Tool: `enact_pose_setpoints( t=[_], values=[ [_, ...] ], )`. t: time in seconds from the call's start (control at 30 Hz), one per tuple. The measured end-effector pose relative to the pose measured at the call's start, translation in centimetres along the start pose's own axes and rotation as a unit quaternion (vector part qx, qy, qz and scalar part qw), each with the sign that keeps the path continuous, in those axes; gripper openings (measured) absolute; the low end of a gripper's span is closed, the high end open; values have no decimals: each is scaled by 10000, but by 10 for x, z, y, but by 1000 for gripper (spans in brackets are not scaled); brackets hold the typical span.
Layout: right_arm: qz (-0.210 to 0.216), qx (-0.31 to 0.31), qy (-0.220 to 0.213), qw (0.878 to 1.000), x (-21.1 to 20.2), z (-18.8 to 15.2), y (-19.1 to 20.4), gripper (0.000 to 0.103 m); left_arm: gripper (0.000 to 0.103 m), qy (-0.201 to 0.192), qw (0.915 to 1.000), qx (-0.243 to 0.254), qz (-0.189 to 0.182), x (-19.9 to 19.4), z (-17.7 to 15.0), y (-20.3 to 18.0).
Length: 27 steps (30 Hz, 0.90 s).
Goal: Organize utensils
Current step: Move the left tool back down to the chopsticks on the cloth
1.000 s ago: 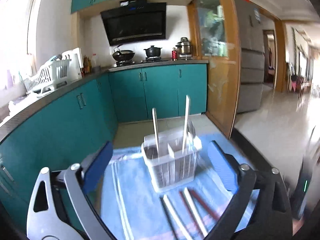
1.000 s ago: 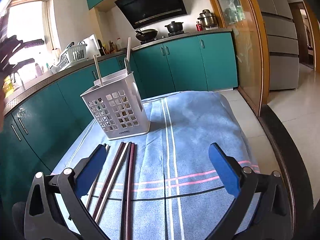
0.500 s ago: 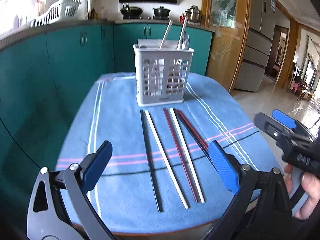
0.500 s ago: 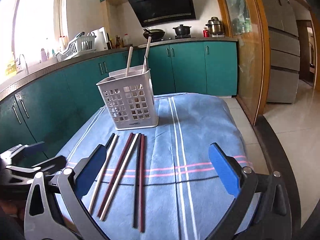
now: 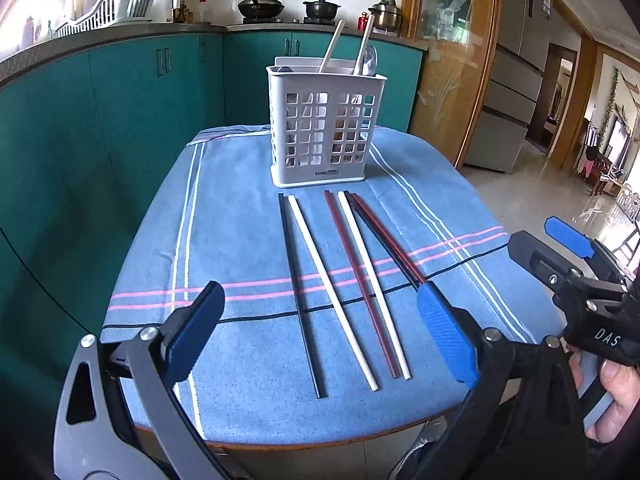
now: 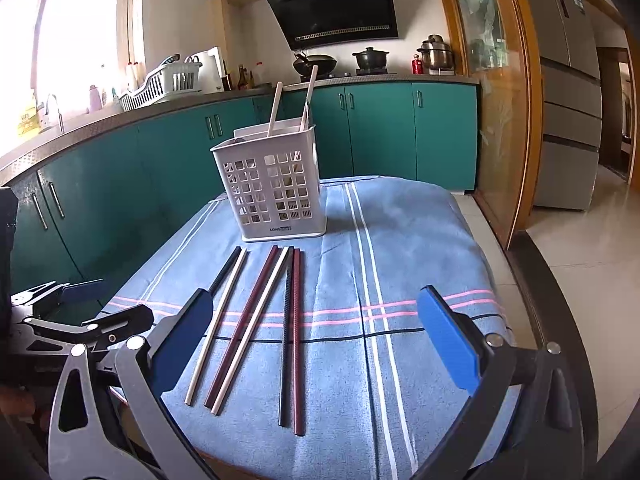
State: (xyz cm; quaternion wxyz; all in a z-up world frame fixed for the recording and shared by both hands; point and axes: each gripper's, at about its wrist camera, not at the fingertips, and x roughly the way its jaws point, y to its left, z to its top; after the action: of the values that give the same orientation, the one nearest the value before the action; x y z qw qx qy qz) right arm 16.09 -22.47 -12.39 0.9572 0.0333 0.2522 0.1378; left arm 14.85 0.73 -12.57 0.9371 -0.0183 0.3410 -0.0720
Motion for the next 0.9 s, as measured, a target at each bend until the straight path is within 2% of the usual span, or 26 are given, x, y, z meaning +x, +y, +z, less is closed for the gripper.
enact_pose_setpoints(
  t=[0.57, 0.63, 0.7, 0.73, 0.8, 0.87, 0.9],
  values=[
    [26, -15, 19, 10000, 3, 1, -3, 100, 95, 62, 10000, 39, 47, 14, 7, -2],
    [30, 18, 3, 10000, 4, 2, -4, 100, 87, 75, 9999, 70, 33, 20, 17, -4],
    [33, 56, -13, 10000, 4, 3, -6, 100, 71, 173, 9998, 74, -11, 30, 31, -6],
    [31, 76, -26, 10000, 5, 4, -8, 100, 69, 227, 9997, 60, -48, 35, 36, -6],
    [34, 105, -3, 9999, 7, 4, -10, 100, 59, 413, 9991, 21, -60, 54, 53, -9],
    [44, 148, 55, 9999, 10, 4, -13, 100, 57, 576, 9983, 59, -26, 75, 67, -14],
    [45, 165, 94, 9998, 12, 3, -15, 100, 51, 654, 9978, 83, -4, 85, 73, -16]
  ],
)
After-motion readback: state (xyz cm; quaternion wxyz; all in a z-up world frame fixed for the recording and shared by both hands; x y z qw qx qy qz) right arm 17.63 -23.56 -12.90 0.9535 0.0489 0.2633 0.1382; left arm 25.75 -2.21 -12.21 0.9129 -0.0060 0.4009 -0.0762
